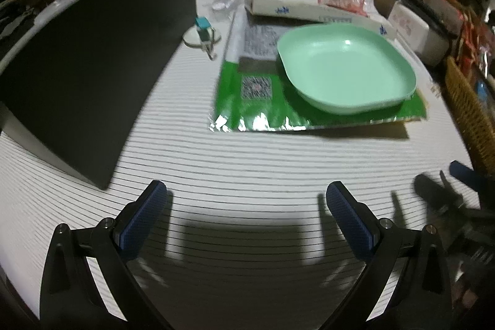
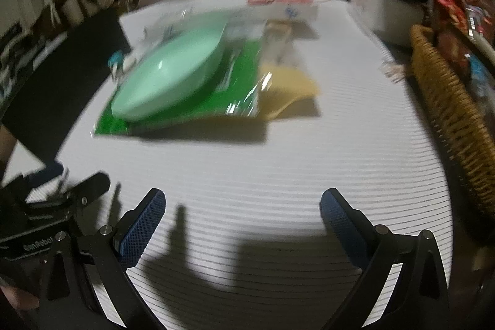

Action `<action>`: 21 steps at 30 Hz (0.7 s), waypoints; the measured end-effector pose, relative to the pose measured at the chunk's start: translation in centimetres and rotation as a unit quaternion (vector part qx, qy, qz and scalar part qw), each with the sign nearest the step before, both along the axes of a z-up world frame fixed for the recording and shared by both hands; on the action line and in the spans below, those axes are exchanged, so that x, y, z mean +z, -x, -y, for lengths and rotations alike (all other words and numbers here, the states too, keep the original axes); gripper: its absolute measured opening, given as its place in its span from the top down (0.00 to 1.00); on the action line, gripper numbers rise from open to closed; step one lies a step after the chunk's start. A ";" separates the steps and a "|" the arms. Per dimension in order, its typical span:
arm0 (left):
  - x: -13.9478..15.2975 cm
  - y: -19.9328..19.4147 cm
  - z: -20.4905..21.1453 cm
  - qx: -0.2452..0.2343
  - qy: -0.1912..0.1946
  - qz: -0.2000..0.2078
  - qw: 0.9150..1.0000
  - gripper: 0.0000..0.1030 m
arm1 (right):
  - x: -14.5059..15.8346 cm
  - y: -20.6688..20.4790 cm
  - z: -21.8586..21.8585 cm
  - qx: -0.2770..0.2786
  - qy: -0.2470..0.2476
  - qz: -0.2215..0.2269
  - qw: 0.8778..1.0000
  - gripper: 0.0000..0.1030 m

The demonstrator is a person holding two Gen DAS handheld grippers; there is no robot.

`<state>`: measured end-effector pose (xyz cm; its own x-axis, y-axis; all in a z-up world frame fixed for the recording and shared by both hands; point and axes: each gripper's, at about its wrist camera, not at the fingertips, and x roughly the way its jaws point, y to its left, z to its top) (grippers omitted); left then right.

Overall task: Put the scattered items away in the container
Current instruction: 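Move both grippers over the table toward the mint green plate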

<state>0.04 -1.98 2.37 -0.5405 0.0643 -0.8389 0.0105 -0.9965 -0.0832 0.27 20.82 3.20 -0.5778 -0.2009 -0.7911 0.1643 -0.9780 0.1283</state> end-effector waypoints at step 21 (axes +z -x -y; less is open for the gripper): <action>7.4 5.0 -1.8 -0.035 0.010 -0.038 0.999 0.01 | 9.4 5.2 -1.7 0.020 0.040 -0.058 0.997 0.01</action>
